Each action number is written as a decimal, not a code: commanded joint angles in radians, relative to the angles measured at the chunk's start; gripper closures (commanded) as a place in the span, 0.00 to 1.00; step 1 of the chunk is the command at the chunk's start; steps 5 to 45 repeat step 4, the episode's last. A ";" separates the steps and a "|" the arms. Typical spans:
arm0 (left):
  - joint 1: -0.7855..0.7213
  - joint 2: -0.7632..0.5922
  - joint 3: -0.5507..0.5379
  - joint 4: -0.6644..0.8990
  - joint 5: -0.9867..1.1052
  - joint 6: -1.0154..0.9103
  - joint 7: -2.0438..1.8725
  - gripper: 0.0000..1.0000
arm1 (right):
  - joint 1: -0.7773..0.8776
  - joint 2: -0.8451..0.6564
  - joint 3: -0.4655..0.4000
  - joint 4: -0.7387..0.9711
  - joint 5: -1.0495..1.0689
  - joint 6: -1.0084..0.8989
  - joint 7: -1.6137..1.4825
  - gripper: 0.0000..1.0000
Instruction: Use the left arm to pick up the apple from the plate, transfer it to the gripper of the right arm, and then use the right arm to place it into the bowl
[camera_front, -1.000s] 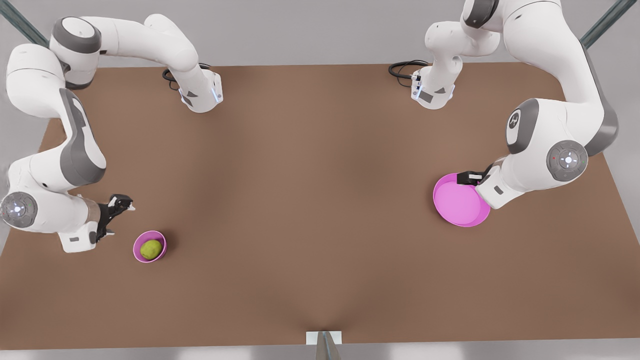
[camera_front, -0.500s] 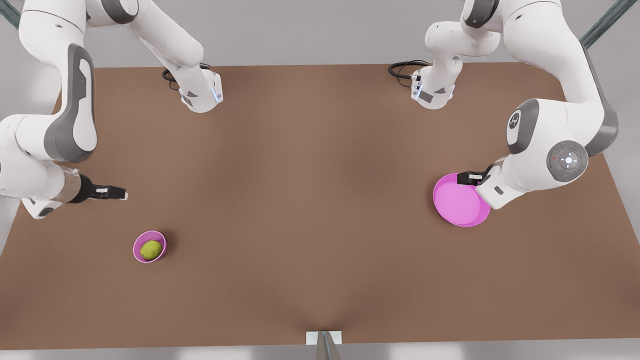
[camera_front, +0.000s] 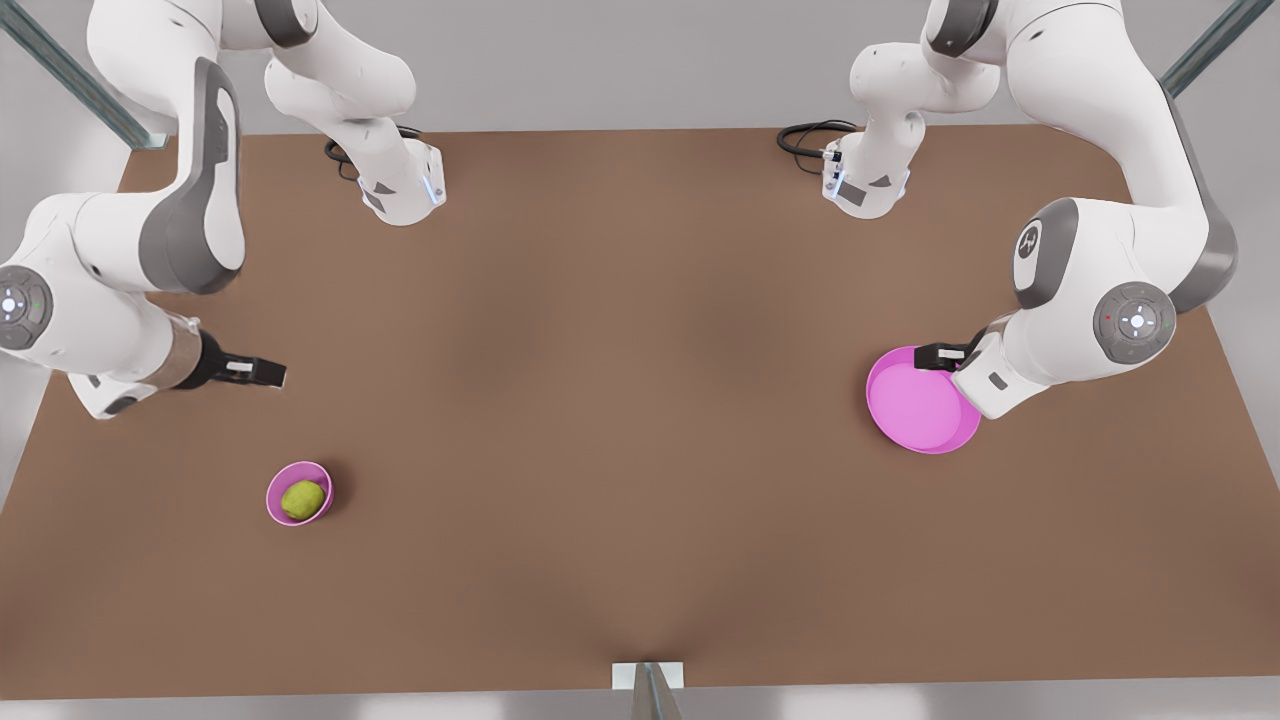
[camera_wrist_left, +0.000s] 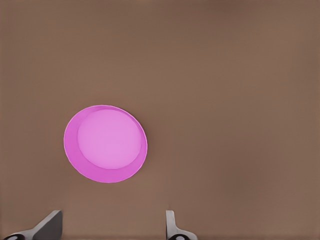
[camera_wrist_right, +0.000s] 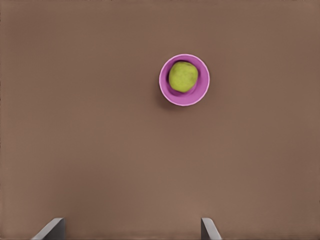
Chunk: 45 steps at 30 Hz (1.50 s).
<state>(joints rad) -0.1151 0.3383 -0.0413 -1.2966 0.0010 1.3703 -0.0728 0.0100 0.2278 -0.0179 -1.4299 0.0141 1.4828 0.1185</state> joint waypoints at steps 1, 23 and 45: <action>0.000 -0.001 0.000 0.000 0.001 0.000 -0.001 0.00 | -0.004 -0.015 0.001 -0.004 0.000 -0.035 0.095 0.00; 0.000 -0.001 0.000 0.000 0.001 0.000 -0.001 0.00 | -0.004 -0.015 0.001 -0.004 -0.005 -0.035 0.095 0.00; 0.000 -0.001 0.000 0.000 0.001 0.000 -0.001 0.00 | -0.004 -0.015 0.001 -0.004 -0.005 -0.035 0.095 0.00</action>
